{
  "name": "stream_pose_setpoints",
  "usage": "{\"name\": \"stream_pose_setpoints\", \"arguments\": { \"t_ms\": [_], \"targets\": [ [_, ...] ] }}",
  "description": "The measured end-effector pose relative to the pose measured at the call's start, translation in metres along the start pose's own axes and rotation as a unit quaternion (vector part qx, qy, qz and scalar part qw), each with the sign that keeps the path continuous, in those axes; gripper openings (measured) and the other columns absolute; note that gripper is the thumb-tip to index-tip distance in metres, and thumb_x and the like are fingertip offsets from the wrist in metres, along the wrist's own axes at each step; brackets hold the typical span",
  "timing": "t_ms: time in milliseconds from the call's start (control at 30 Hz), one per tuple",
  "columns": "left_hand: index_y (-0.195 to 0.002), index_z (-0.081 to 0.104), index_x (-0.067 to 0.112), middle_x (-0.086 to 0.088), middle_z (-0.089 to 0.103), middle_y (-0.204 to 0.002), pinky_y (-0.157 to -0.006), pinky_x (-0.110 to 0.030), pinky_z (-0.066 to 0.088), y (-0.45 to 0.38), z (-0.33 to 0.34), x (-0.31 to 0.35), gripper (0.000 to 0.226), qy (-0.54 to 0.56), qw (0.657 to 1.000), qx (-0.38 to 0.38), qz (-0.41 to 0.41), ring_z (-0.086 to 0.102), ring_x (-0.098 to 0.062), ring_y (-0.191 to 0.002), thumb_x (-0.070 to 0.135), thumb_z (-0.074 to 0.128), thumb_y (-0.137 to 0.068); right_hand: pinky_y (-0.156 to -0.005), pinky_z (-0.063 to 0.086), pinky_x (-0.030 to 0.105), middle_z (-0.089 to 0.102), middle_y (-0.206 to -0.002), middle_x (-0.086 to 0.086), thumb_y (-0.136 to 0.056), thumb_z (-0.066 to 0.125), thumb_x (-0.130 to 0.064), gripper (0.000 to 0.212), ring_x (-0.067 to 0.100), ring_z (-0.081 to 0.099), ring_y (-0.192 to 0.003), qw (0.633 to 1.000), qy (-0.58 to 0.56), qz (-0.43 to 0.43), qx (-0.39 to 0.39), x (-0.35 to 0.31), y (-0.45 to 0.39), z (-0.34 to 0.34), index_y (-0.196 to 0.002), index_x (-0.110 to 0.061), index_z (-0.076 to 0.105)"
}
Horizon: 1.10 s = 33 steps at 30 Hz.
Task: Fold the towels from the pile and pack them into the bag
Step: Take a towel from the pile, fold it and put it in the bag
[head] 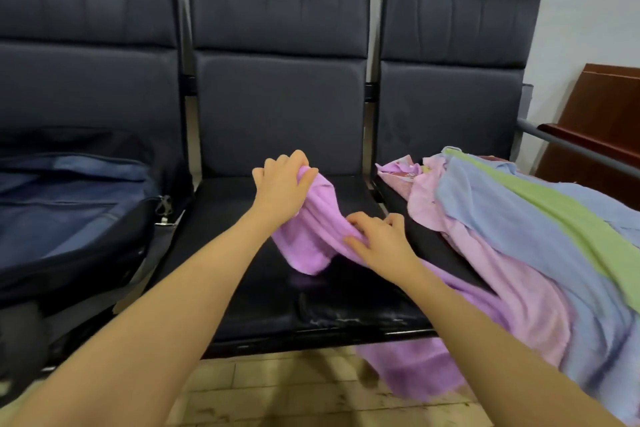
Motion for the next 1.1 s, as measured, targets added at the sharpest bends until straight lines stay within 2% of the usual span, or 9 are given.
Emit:
{"name": "stream_pose_setpoints", "arguments": {
  "t_ms": [67,133,233,367,533,733,833,1000,1100],
  "targets": [
    [-0.097,0.049,0.018,-0.002,0.053,-0.089,-0.078,-0.032,0.025,0.007,-0.004,-0.012,0.021,-0.051,0.999,0.010,0.009,0.047,-0.023,-0.087,0.034,0.038,-0.101,-0.075,0.025,0.035,0.066,-0.074,-0.002,-0.092,0.043,-0.033,0.029,0.019,0.045,-0.058,0.999,0.006,-0.012,0.045,-0.009,-0.002,-0.001,-0.096,-0.014,0.064],
    [-0.100,0.050,0.016,-0.003,0.053,-0.089,-0.077,-0.032,0.025,0.015,-0.005,-0.025,0.023,-0.080,0.997,0.019,0.001,0.047,-0.023,-0.086,0.035,0.036,-0.101,-0.068,0.041,0.040,0.065,-0.065,-0.001,-0.091,0.044,-0.031,0.032,0.023,0.051,-0.051,0.993,-0.004,-0.031,0.114,-0.019,-0.006,-0.007,-0.086,-0.011,0.068],
    [-0.102,0.049,0.016,-0.003,0.050,-0.088,-0.075,-0.031,0.025,0.017,-0.006,-0.038,0.024,-0.129,0.991,0.037,-0.005,0.043,-0.022,-0.084,0.034,0.034,-0.101,-0.063,0.050,0.042,0.070,-0.073,0.004,-0.089,0.039,-0.027,0.038,0.028,0.064,-0.061,0.988,-0.032,-0.036,0.145,-0.028,-0.023,-0.013,-0.089,-0.008,0.071],
    [-0.099,0.050,0.013,-0.004,0.046,-0.083,-0.071,-0.032,0.021,-0.004,-0.015,-0.053,0.023,-0.139,0.987,0.073,-0.021,0.037,-0.023,-0.080,0.029,0.034,-0.101,-0.059,0.047,0.039,0.064,-0.070,-0.001,-0.092,0.040,-0.023,0.032,0.024,0.059,-0.060,0.977,-0.004,-0.064,0.206,-0.039,-0.062,-0.022,-0.091,-0.012,0.071],
    [-0.096,0.048,0.013,-0.004,0.045,-0.081,-0.070,-0.032,0.018,-0.060,-0.037,-0.072,0.020,-0.135,0.984,0.114,-0.019,0.037,-0.024,-0.081,0.026,0.034,-0.101,-0.056,0.026,0.032,0.051,-0.061,-0.005,-0.090,0.046,-0.019,0.024,0.017,0.049,-0.054,0.948,0.059,-0.106,0.294,-0.058,-0.136,-0.037,-0.087,-0.017,0.070],
    [-0.098,0.047,0.013,-0.003,0.047,-0.084,-0.070,-0.031,0.017,-0.123,-0.042,-0.099,0.021,-0.148,0.981,0.122,-0.023,0.040,-0.024,-0.083,0.026,0.031,-0.102,-0.047,0.037,0.031,0.055,-0.064,-0.005,-0.085,0.053,-0.013,0.018,0.017,0.053,-0.054,0.941,0.036,-0.114,0.317,-0.073,-0.209,-0.021,-0.085,-0.016,0.071],
    [-0.102,0.049,0.012,-0.002,0.050,-0.088,-0.073,-0.031,0.023,-0.137,-0.031,-0.118,0.021,-0.141,0.984,0.101,-0.049,0.043,-0.024,-0.083,0.025,0.032,-0.102,-0.052,0.039,0.035,0.057,-0.071,-0.003,-0.086,0.057,-0.013,0.015,0.019,0.056,-0.059,0.962,-0.014,-0.066,0.265,-0.061,-0.229,0.005,-0.090,-0.015,0.071],
    [-0.130,0.043,0.015,-0.006,0.050,-0.124,-0.094,-0.037,0.029,-0.103,0.023,-0.141,0.033,-0.105,0.991,-0.021,-0.086,0.045,-0.026,-0.114,0.029,0.040,-0.100,-0.082,0.023,0.030,0.051,-0.115,-0.005,-0.098,0.050,-0.031,0.035,0.015,0.053,-0.098,0.999,-0.042,0.000,0.007,-0.020,-0.209,0.081,-0.133,-0.026,0.052],
    [-0.134,0.042,0.018,0.000,0.046,-0.134,-0.099,-0.034,0.027,-0.059,0.057,-0.128,0.037,-0.085,0.990,-0.086,-0.074,0.040,-0.022,-0.123,0.030,0.042,-0.099,-0.085,0.020,0.027,0.052,-0.119,-0.007,-0.097,0.051,-0.027,0.035,0.012,0.053,-0.103,0.996,-0.064,0.008,-0.058,-0.003,-0.165,0.102,-0.132,-0.027,0.053]
  ]
}}
Point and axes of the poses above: each hand's wrist, its own y-axis away from the middle knuckle, its own z-axis out of the palm, x = y × z, the point moved 8 cm from there along -y, towards the middle knuckle
